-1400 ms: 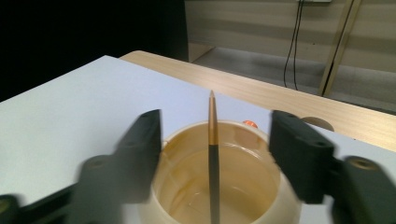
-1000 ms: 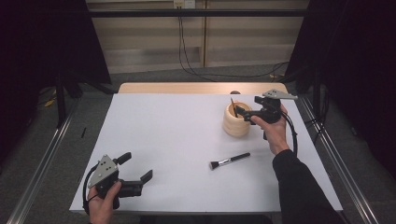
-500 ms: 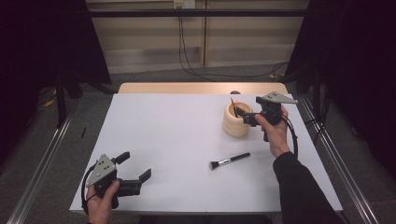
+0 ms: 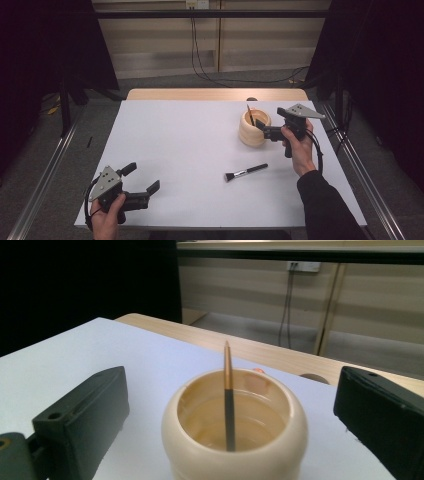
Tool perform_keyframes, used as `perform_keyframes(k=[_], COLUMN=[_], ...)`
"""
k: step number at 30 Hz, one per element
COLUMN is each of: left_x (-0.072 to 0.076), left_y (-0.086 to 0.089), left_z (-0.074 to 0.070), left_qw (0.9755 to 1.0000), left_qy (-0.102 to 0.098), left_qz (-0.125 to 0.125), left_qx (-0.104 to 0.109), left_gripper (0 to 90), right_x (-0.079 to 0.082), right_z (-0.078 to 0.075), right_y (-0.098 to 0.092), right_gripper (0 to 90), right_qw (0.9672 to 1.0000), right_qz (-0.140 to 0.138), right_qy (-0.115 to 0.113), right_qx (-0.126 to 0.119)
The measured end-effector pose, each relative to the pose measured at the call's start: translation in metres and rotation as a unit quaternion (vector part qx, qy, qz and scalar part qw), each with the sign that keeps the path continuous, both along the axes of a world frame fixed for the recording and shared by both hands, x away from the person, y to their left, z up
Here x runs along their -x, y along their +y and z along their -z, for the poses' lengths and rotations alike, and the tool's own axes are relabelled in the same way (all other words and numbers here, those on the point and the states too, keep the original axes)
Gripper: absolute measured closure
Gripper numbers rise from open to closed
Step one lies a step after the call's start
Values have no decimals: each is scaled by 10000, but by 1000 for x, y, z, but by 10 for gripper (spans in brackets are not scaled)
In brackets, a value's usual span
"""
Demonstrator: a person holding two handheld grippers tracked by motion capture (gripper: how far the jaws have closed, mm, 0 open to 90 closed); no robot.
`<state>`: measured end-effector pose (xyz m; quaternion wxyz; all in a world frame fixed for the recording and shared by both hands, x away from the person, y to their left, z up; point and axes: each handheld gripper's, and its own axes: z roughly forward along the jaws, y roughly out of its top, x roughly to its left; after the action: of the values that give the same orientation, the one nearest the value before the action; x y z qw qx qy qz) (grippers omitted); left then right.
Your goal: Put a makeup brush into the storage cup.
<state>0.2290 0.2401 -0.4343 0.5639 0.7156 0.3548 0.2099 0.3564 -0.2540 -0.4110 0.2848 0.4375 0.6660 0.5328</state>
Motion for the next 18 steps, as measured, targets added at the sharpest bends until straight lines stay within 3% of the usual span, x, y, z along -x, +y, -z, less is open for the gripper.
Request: perform_keyframes(k=[18], left_x=[0], left_y=[1], left_z=[-1], left_qw=[10000], left_qy=[-20], left_qz=[-6], left_qx=[18], left_gripper=[13], right_x=[48], right_z=[4], right_y=[-15], right_gripper=[11], right_qw=[9998], right_qz=[144], right_qy=[-85], right_qx=[-66])
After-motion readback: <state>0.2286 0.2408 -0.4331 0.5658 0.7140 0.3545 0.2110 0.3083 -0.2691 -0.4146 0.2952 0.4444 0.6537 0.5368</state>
